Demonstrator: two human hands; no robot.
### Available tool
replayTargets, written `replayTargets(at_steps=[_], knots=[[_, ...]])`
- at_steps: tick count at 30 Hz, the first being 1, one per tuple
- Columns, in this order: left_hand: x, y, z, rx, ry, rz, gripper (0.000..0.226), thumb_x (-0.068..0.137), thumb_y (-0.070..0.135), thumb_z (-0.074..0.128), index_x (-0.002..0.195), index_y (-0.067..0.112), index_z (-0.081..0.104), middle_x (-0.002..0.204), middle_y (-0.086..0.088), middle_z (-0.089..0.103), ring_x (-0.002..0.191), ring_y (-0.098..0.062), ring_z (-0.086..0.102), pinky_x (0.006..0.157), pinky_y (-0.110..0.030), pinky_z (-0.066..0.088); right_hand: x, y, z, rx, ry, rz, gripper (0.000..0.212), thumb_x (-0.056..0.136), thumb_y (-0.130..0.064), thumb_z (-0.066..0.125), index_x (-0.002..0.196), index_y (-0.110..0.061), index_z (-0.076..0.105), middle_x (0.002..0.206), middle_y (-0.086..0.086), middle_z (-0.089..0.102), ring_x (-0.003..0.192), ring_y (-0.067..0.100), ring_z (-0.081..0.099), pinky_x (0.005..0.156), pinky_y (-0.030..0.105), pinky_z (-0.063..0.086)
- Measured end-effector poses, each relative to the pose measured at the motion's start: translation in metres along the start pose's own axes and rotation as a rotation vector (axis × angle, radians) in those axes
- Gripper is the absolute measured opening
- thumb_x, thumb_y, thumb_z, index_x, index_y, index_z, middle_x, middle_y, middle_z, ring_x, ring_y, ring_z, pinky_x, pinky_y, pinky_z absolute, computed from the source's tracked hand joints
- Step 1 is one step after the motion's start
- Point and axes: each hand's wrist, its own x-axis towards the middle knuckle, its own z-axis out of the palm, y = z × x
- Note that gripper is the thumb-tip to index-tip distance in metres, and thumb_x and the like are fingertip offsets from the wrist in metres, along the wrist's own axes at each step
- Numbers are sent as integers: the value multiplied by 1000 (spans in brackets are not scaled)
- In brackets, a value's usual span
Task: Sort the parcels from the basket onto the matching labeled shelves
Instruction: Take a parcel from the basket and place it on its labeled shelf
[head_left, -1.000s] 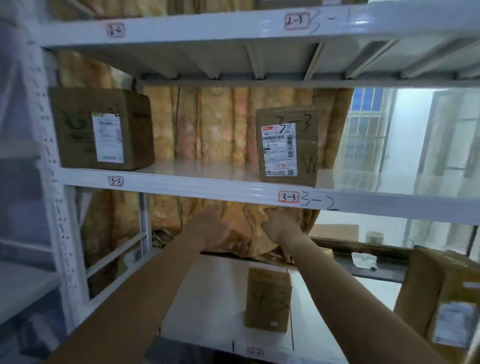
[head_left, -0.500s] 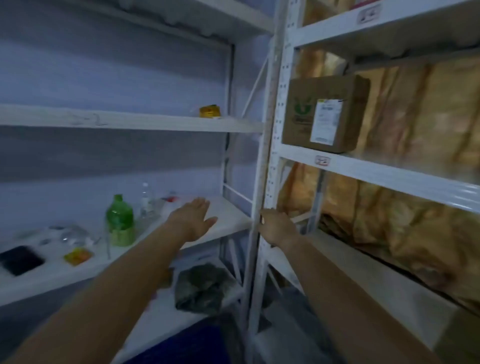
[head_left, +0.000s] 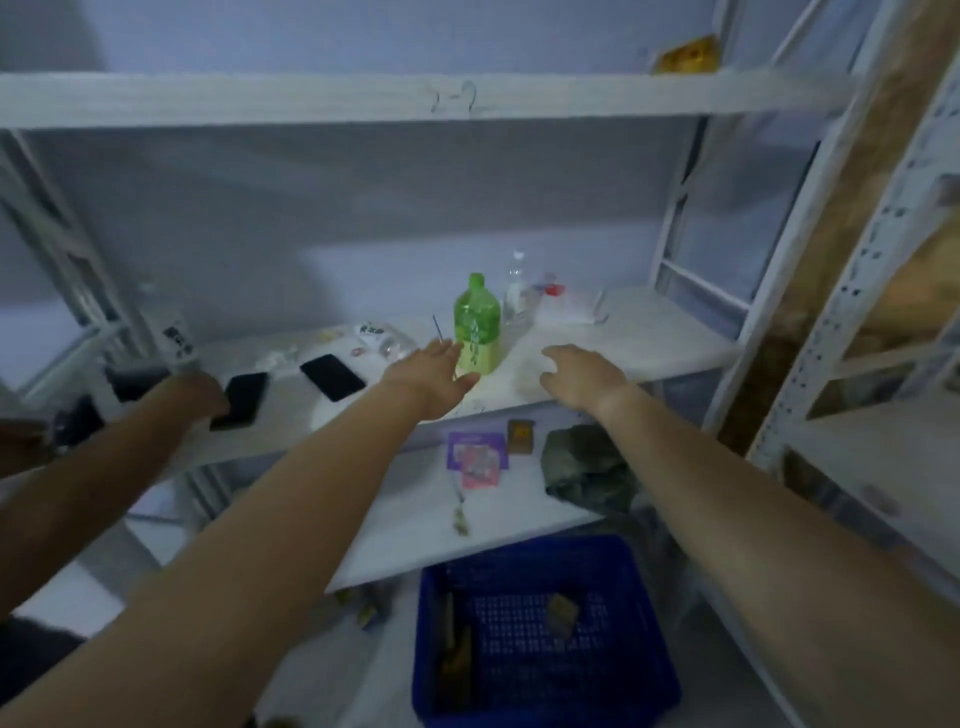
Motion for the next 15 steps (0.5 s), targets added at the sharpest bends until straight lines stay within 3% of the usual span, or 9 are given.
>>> replayTargets(at_steps=[3,6,10,13,15], knots=[[19,-17,49,-21,-90,50,65,98,48,28,151,16,8,160,-2,3,148,-18,5,118,-36,10,10,7,48,4,-79,38,42,100,-22,40,138,-7,46,143,16,46,128,33,46,108,39,37],[39,-19,112,-55,-226,86,66,98,48,29,151,15,9,160,-5,5,147,-23,10,119,-39,13,13,33,104,0,-176,134,27,96,-24,41,110,-11,61,110,12,60,96,27,59,83,33,51],[57,-9,209,-113,-349,136,65,98,51,25,151,17,10,160,-6,8,146,-24,16,117,-41,17,13,91,179,25,-350,253,42,100,-28,41,138,-12,44,142,11,47,125,30,48,104,42,42],[68,-9,298,-184,-461,103,66,98,52,25,151,17,8,160,-4,7,147,-20,12,117,-37,14,15,135,249,98,-450,344,45,101,-28,39,144,-12,39,149,8,41,133,28,43,111,40,36],[75,-11,365,-205,-559,63,66,98,49,26,151,15,8,160,-3,7,147,-20,10,118,-36,13,14,163,311,145,-490,376,40,99,-25,41,138,-14,44,143,7,47,128,27,47,107,37,36]])
